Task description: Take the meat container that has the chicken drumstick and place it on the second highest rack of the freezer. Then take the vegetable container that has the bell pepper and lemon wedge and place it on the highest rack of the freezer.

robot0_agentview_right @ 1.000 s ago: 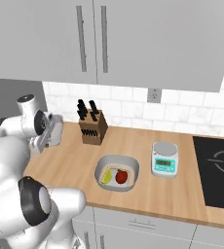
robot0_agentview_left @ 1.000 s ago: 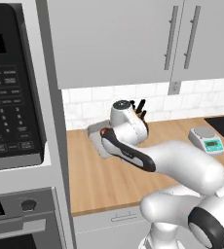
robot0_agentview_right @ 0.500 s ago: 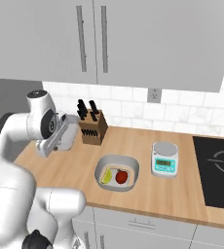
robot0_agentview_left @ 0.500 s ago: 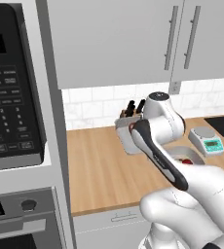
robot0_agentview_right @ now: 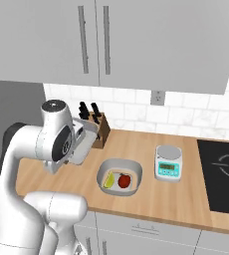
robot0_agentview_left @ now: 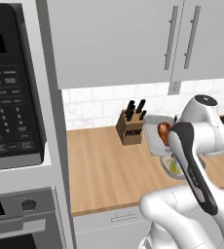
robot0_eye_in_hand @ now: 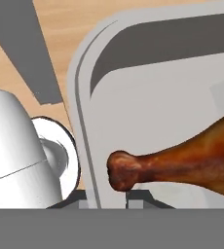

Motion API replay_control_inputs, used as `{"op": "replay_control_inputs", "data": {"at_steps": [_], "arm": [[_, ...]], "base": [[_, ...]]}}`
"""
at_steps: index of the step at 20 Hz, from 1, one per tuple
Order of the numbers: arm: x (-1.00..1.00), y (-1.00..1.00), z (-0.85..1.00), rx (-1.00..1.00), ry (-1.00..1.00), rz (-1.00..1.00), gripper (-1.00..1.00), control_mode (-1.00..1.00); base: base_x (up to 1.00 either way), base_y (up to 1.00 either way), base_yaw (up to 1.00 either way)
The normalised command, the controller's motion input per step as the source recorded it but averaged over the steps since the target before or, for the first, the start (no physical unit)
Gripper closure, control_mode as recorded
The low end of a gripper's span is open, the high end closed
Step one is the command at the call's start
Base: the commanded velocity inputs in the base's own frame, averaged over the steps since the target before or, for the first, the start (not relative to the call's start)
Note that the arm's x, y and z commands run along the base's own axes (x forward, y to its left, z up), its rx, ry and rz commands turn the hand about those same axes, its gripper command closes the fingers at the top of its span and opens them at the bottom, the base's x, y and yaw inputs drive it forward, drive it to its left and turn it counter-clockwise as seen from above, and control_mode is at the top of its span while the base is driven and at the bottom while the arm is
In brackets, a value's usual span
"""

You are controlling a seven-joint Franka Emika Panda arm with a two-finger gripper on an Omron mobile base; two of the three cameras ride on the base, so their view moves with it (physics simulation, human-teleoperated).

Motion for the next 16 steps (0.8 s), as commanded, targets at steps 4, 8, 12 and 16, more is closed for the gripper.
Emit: {"op": "replay_control_inputs", "data": {"at_steps": [4,8,12,16], "arm": [[0.00,-0.03,0.31,0.01,0.00,0.00,1.00,-1.00],[-0.04,-0.01,0.19,-0.03,0.00,0.00,1.00,-1.00],[0.00,0.00,0.30,-0.10,0.03,-0.02,1.00,-1.00],[0.00,0.00,0.22,-0.05,0.02,-0.04,1.00,-1.00]], "base": [[0.00,0.00,0.00],[0.00,0.00,0.00],[0.00,0.00,0.00],[0.00,0.00,0.00]]}}
